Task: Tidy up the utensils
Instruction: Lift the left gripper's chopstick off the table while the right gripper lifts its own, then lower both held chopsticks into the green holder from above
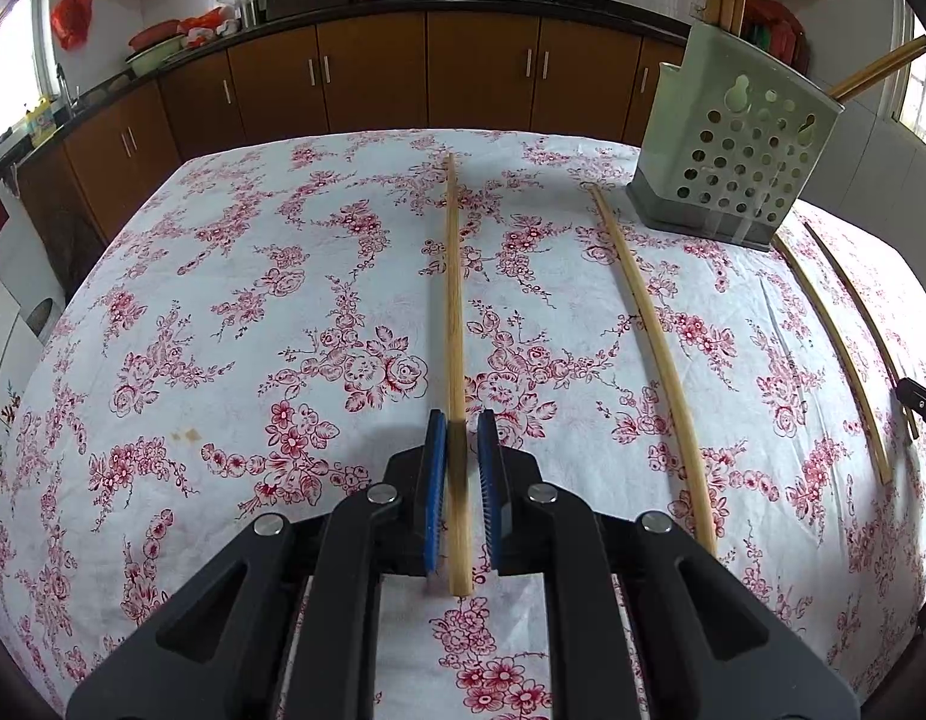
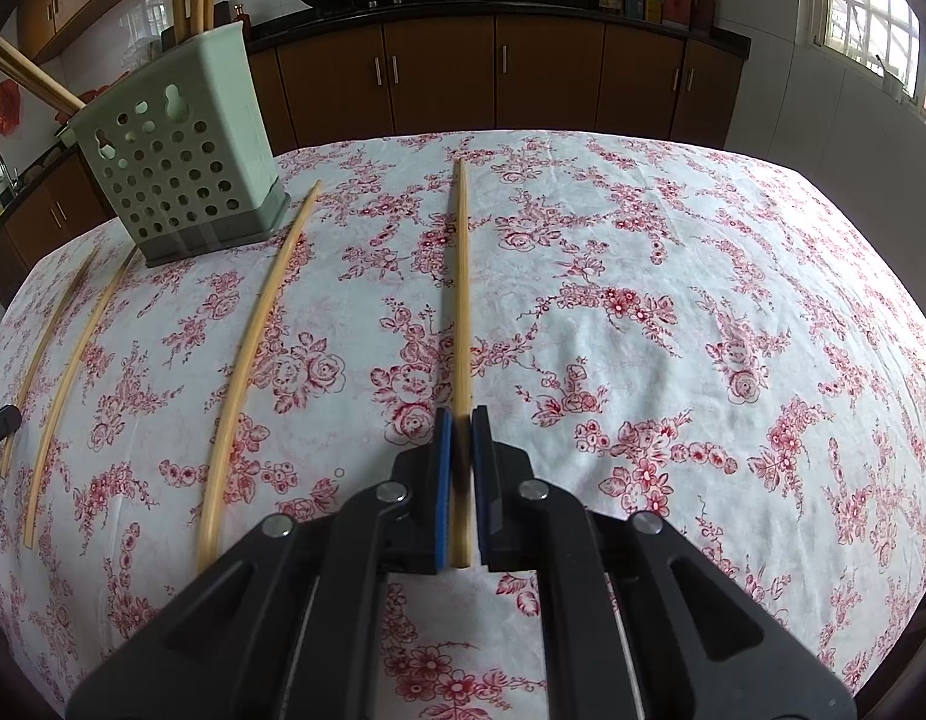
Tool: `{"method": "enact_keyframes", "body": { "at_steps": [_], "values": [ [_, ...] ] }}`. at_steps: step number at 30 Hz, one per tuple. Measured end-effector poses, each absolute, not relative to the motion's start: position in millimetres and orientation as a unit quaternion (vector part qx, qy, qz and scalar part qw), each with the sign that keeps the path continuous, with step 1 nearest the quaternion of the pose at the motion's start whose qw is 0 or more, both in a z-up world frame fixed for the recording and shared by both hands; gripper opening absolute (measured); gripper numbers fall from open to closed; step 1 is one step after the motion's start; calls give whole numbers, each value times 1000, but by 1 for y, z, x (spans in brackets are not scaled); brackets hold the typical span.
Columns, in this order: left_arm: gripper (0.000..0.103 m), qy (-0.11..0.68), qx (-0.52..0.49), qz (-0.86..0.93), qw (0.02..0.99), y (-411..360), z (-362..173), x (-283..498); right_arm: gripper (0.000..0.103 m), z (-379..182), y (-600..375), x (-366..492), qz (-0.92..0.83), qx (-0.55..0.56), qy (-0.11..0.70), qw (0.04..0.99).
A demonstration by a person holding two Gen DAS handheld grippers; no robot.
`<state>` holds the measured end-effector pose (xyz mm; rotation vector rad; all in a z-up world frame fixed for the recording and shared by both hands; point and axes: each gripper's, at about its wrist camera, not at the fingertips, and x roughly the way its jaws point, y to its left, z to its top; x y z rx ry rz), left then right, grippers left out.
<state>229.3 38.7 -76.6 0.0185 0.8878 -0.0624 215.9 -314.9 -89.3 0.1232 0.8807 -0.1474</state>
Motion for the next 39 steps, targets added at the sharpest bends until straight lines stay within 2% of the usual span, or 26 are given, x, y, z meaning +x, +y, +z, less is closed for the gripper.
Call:
{"method": "enact_keyframes", "body": {
  "at_steps": [23, 25, 29, 39],
  "values": [
    [12, 429, 30, -30, 902, 29, -77, 212, 8, -89, -310, 214, -70, 55, 426, 900],
    [8, 429, 32, -28, 902, 29, -78, 210, 8, -89, -310, 211, -67, 52, 426, 901],
    [8, 428, 45, -28, 902, 30, -75, 201, 8, -77, -315, 200, -66, 60, 412, 907],
    [7, 319, 1, -43, 947, 45, 15, 182, 8, 15, -328, 175, -69, 69, 284, 954]
  ]
}}
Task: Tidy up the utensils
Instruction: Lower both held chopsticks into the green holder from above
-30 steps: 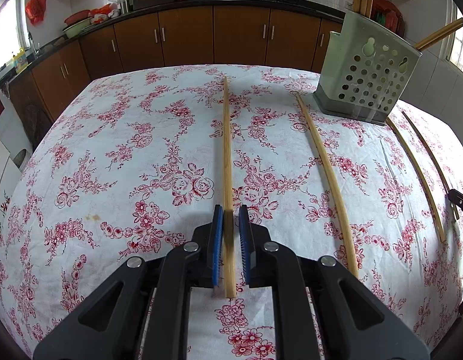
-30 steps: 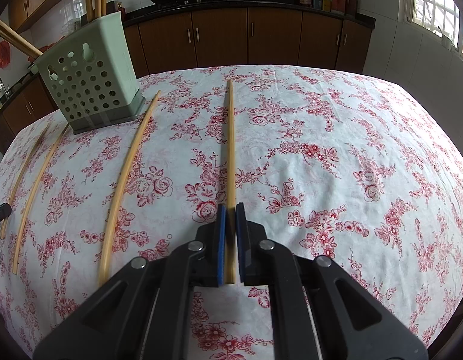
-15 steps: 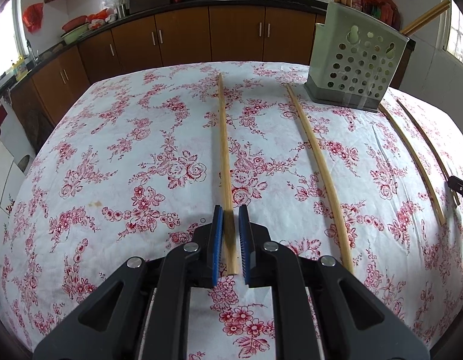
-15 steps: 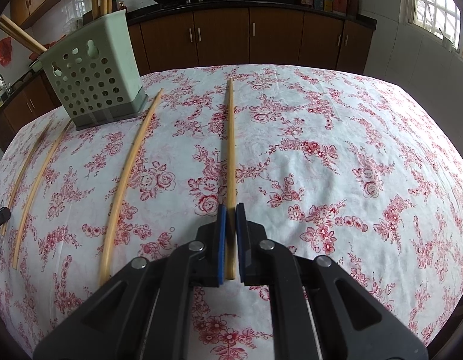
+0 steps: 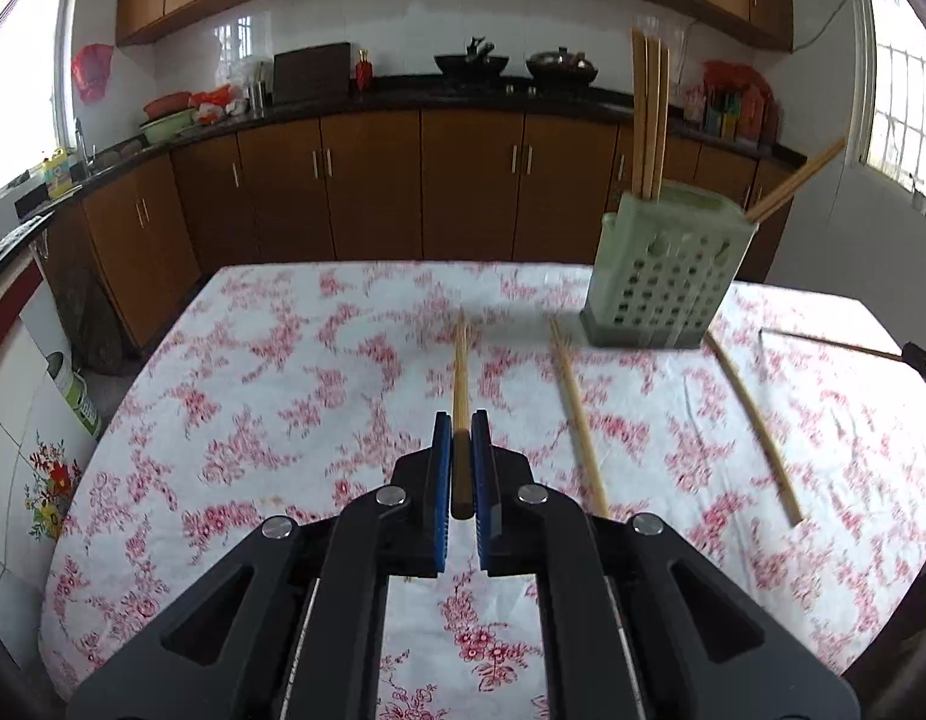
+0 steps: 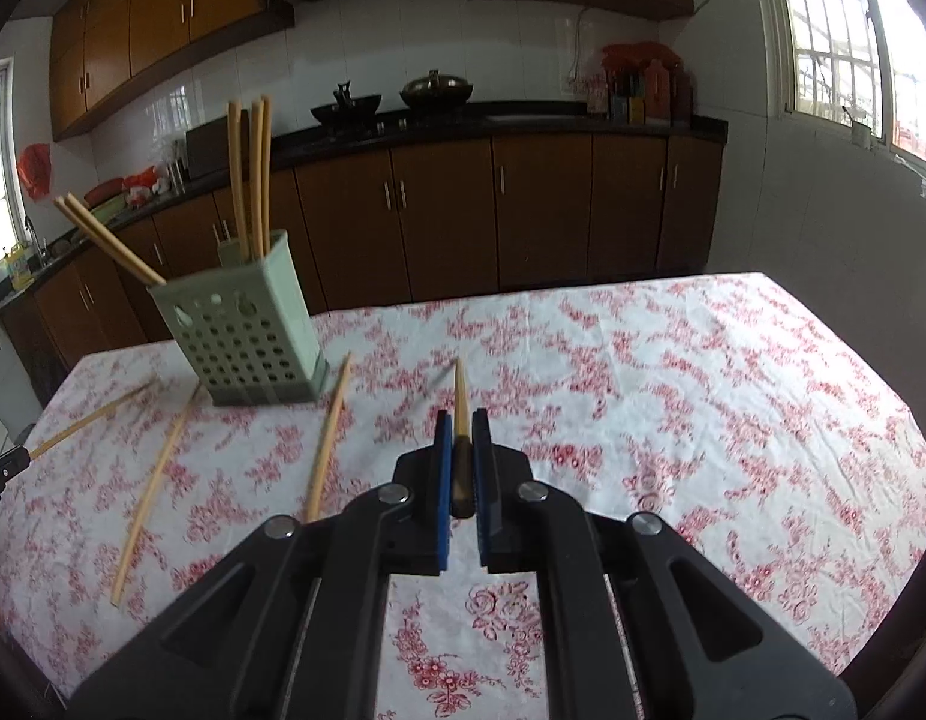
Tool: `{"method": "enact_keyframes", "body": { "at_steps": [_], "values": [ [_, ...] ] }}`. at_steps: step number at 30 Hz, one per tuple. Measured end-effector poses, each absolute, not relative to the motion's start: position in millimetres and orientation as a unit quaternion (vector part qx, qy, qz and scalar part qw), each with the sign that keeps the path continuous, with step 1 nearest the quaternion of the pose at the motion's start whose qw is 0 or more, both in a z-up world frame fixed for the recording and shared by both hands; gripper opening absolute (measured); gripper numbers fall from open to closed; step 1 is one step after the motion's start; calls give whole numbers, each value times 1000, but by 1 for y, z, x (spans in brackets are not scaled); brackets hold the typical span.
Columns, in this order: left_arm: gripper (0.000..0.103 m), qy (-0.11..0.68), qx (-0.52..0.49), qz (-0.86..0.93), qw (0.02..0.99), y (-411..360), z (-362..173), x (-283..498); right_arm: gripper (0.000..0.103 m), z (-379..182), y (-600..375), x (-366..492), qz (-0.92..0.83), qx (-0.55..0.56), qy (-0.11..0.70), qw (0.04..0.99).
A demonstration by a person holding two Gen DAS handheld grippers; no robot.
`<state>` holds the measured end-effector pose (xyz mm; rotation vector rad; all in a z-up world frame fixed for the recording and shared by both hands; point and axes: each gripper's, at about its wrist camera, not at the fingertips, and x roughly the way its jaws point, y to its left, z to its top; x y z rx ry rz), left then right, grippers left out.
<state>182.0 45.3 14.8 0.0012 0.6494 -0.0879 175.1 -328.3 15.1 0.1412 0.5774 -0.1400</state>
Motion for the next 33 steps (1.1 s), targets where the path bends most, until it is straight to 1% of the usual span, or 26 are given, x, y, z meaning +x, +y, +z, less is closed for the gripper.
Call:
{"method": "enact_keyframes", "body": {
  "at_steps": [3, 7, 16, 26, 33],
  "values": [
    [7, 285, -24, -47, 957, 50, 44, 182, 8, 34, -332, 172, -69, 75, 256, 961],
    [7, 252, -48, -48, 965, 53, 70, 183, 8, 49, -334, 169, -70, 78, 232, 967],
    [7, 226, -41, -46, 972, 49, 95, 185, 7, 73, -329, 171, -58, 81, 209, 973],
    [7, 185, -55, -116, 974, 20, 158, 175, 7, 152, -312, 166, 49, 118, 174, 976],
    [7, 135, -83, -134, 978, -9, 195, 181, 7, 195, -298, 162, 80, 118, 113, 983]
  ]
}}
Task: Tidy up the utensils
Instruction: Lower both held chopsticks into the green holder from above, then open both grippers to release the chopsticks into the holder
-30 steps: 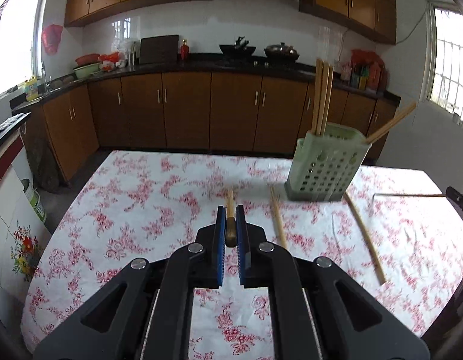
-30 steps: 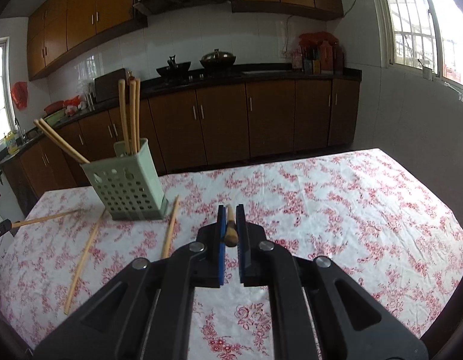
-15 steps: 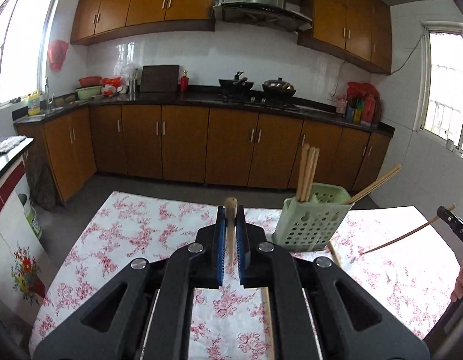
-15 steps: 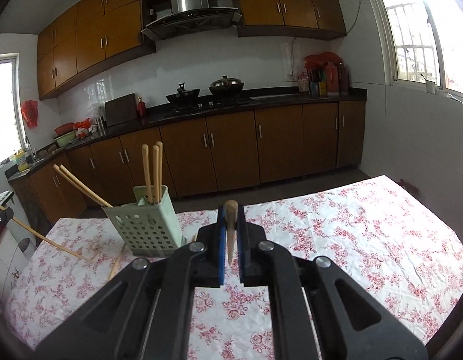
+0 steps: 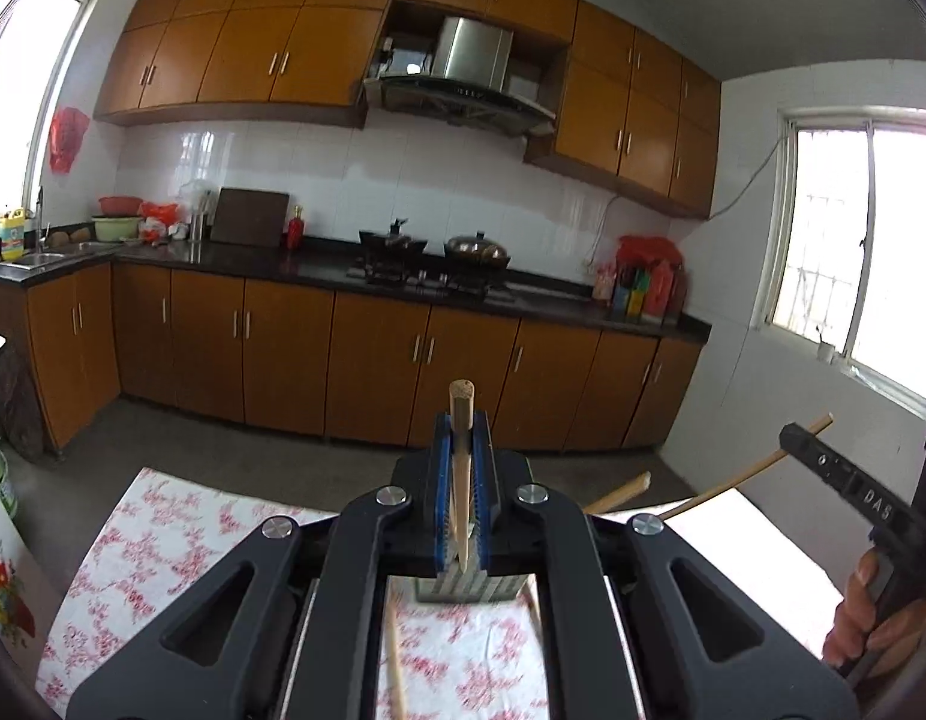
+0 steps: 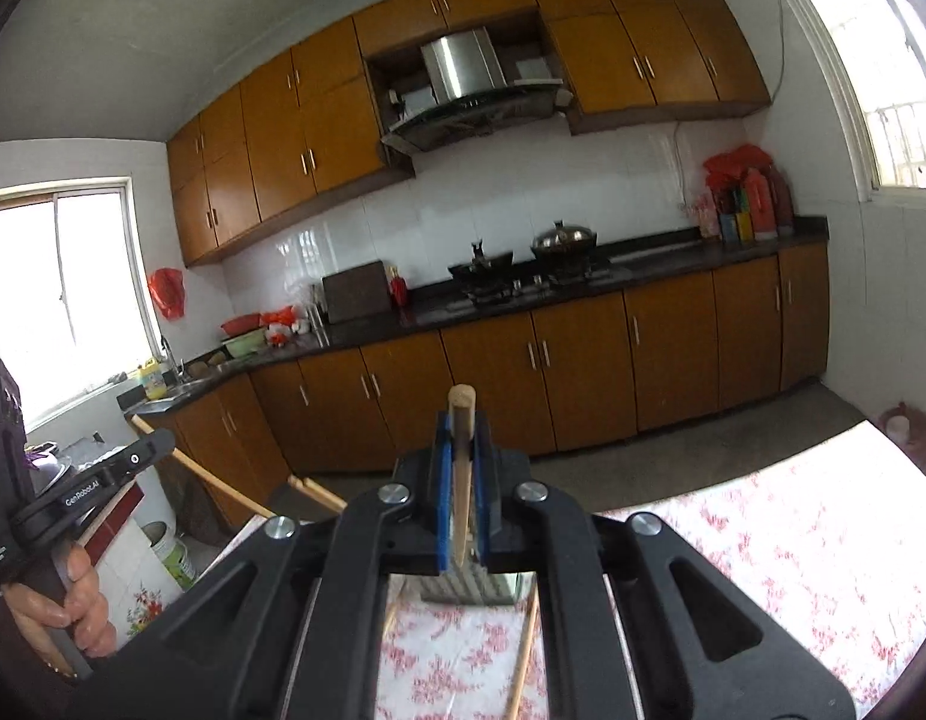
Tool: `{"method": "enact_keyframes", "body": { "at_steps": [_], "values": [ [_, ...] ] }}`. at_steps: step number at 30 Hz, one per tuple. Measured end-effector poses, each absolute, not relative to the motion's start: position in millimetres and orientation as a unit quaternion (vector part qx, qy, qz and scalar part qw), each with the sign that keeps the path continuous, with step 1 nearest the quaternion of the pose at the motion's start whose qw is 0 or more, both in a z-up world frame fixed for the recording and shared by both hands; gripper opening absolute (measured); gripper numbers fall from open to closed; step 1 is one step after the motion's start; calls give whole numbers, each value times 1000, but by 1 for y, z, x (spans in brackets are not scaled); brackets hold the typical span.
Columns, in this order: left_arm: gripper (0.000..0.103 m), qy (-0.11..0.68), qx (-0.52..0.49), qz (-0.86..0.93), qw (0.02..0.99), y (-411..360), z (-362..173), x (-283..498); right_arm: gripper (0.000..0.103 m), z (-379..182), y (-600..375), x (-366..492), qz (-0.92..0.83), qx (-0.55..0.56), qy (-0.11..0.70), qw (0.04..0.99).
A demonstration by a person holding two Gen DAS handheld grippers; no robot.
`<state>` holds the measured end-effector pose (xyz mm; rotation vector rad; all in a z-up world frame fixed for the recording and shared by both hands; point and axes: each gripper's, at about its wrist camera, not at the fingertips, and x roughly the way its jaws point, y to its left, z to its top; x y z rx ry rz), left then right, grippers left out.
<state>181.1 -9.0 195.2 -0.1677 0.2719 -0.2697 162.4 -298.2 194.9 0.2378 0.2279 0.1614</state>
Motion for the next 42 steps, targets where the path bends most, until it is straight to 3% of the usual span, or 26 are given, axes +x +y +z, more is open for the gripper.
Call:
{"method": "enact_keyframes", "body": {
  "at_steps": [7, 23, 30, 32, 34, 38, 42],
  "values": [
    [7, 94, -89, -101, 986, -33, 201, 208, 7, 203, -283, 197, 69, 101, 98, 988],
    [7, 152, -103, -102, 978, -42, 152, 257, 8, 160, -271, 271, 64, 103, 177, 977],
    [9, 166, -108, -107, 974, -35, 157, 251, 14, 159, -278, 258, 53, 115, 167, 978],
    [16, 161, -110, -106, 975, -30, 162, 244, 16, 161, -285, 248, 44, 119, 159, 979],
    [31, 153, -112, -103, 977, -23, 167, 232, 19, 161, -292, 236, 31, 119, 151, 981],
    [31, 149, -112, -96, 978, -8, 169, 214, 20, 147, -310, 211, -3, 116, 154, 981],
    [34, 175, -101, -83, 976, 9, 144, 200, 21, 103, -327, 203, -28, 116, 211, 970]
  ]
}}
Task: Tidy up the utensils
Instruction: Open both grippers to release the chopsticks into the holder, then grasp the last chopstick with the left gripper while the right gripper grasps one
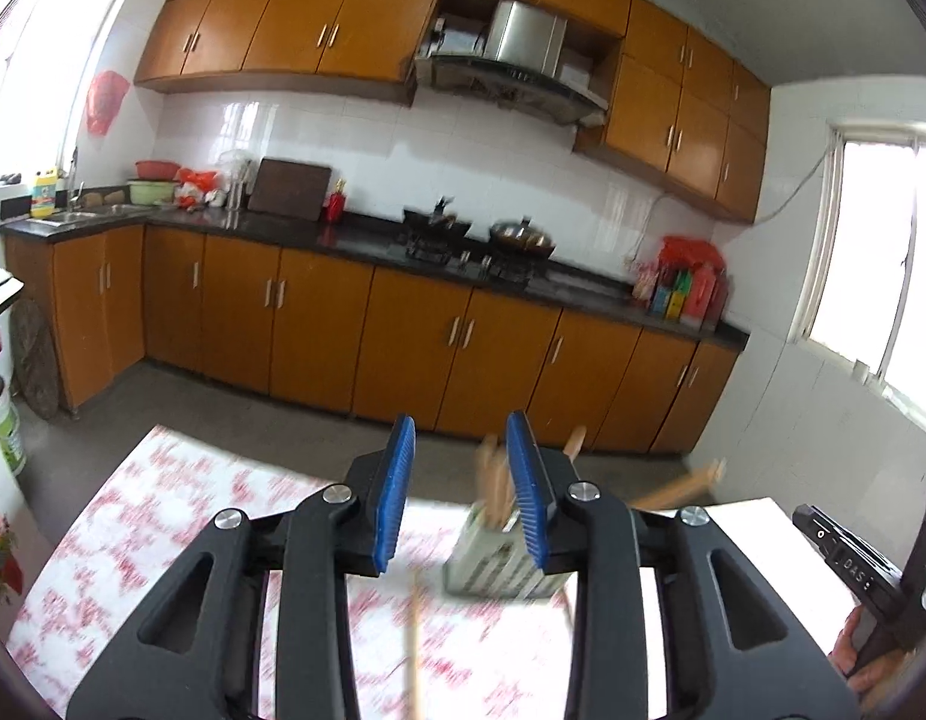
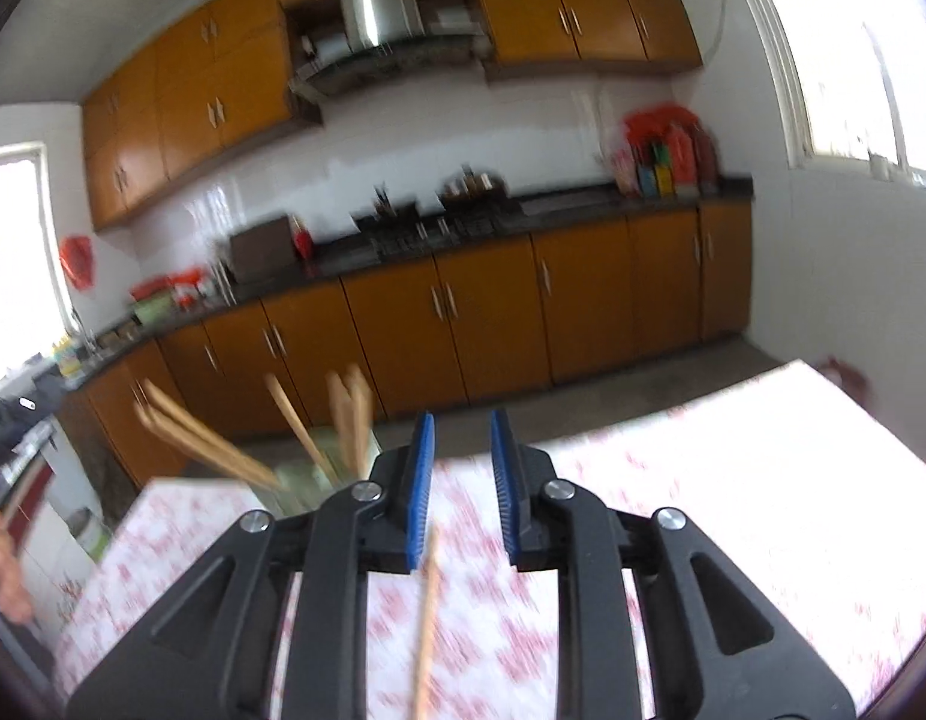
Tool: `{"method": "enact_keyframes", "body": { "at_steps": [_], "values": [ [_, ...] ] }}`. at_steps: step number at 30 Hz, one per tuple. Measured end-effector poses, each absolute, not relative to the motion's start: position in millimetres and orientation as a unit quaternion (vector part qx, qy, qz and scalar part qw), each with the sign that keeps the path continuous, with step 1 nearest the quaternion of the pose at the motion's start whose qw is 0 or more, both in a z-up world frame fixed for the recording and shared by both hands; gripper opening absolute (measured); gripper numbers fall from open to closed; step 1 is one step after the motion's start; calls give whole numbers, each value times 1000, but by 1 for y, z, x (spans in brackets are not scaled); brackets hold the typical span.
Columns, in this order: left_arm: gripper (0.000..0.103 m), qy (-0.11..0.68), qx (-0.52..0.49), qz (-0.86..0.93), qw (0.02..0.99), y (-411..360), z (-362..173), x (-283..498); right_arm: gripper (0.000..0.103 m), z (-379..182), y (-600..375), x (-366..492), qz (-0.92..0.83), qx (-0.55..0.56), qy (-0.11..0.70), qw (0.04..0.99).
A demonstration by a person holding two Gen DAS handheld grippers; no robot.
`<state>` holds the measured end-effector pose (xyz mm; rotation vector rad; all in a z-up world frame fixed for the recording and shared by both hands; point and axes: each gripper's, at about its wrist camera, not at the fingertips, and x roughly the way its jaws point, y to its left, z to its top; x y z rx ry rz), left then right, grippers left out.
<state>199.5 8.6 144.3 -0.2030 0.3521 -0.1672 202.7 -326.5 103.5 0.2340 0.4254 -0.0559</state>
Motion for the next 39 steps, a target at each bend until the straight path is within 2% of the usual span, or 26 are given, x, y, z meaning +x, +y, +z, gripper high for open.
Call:
{"method": "enact_keyframes", "body": {
  "at_steps": [8, 14, 20, 23, 28, 33, 39],
  "values": [
    [36, 307, -50, -34, 950, 27, 39, 209, 21, -21, -299, 221, 14, 124, 373, 919],
    [36, 370, -63, -33, 926, 35, -14, 208, 22, -71, -250, 231, 43, 72, 427, 900],
    [36, 382, -63, -59, 920, 29, -32, 201, 22, -89, -241, 235, 30, 50, 440, 896],
    [36, 387, -57, -71, 917, 20, -38, 204, 9, -91, -241, 235, 20, 34, 434, 900],
    [45, 397, -45, -84, 913, 3, -46, 206, 8, -90, -267, 240, -16, 55, 430, 901],
    [46, 412, -27, -93, 906, -13, -56, 209, 8, -89, -317, 241, -103, 96, 425, 894],
    [46, 436, 14, -93, 895, -34, -74, 213, 8, -90, -335, 237, -113, 104, 426, 892]
  ]
}}
